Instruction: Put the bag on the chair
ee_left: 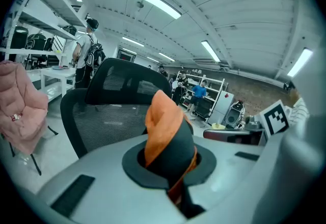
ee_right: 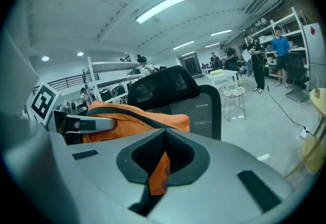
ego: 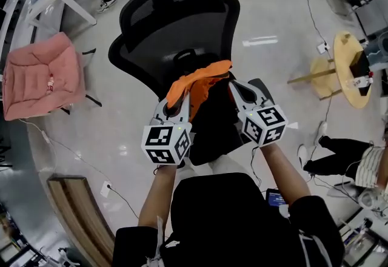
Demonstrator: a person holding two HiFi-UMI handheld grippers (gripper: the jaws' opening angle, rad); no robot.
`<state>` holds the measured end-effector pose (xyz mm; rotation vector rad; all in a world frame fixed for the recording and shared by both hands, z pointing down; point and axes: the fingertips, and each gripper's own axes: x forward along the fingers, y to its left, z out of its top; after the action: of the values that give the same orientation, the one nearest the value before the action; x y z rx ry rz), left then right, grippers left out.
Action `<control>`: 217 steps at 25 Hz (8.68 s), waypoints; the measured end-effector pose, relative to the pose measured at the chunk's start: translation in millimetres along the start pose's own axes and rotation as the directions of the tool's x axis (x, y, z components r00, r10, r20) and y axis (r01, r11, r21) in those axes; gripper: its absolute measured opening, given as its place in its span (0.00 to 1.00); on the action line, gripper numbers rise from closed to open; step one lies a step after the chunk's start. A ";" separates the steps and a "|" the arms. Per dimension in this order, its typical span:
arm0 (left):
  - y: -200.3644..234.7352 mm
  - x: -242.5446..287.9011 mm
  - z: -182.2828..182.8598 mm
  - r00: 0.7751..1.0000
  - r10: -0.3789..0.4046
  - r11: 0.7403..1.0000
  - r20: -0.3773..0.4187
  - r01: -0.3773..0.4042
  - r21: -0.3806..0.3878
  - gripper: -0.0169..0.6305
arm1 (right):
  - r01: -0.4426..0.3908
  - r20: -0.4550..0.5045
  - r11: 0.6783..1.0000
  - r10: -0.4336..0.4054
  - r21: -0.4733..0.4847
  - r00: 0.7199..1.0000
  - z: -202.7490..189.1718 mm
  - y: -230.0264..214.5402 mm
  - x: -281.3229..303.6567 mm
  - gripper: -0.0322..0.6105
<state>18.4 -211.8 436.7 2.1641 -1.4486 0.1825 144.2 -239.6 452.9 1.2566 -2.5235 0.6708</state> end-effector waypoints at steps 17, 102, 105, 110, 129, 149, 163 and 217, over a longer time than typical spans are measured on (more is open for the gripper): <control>34.5 62.4 -52.8 0.996 -0.015 0.999 -0.087 0.012 -0.034 0.04 | 0.008 -0.109 0.999 -0.002 0.051 0.994 -52.3 -28.1 52.9 0.04; 186.4 118.3 -211.8 0.950 0.200 0.962 -0.242 -0.237 -0.136 0.41 | -0.060 -0.361 0.976 0.135 0.211 0.923 -205.9 -27.9 158.3 0.04; 182.5 105.9 -207.2 0.952 0.192 0.964 -0.238 -0.229 -0.137 0.41 | -0.058 -0.351 0.975 0.132 0.215 0.927 -202.7 -21.7 150.8 0.04; 182.0 85.5 -198.1 0.952 0.185 0.966 -0.244 -0.221 -0.133 0.41 | -0.050 -0.347 0.976 0.122 0.210 0.930 -196.8 -7.1 142.4 0.04; 126.8 -19.2 -133.3 0.985 0.089 0.991 -0.149 -0.102 -0.082 0.10 | -0.036 -0.210 0.990 0.065 0.139 0.975 -119.9 64.5 93.0 0.04; 43.1 -139.4 -21.7 0.992 -0.115 0.992 0.052 0.112 0.052 0.04 | -0.063 0.031 0.998 0.062 0.029 0.998 -17.2 178.2 8.3 0.04; 38.3 -224.3 11.4 0.972 -0.166 0.982 0.164 0.148 0.116 0.04 | -0.065 0.175 0.997 0.072 -0.042 0.982 18.8 258.7 -42.2 0.04; -198.4 -358.6 -57.8 0.942 -0.069 0.985 0.328 0.012 0.173 0.04 | -0.107 0.322 0.967 0.179 -0.230 0.930 -25.7 259.0 -322.4 0.04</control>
<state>55.7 168.5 277.5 2.4520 -1.6181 -0.0851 130.8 130.9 267.8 1.2085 -2.8968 0.2146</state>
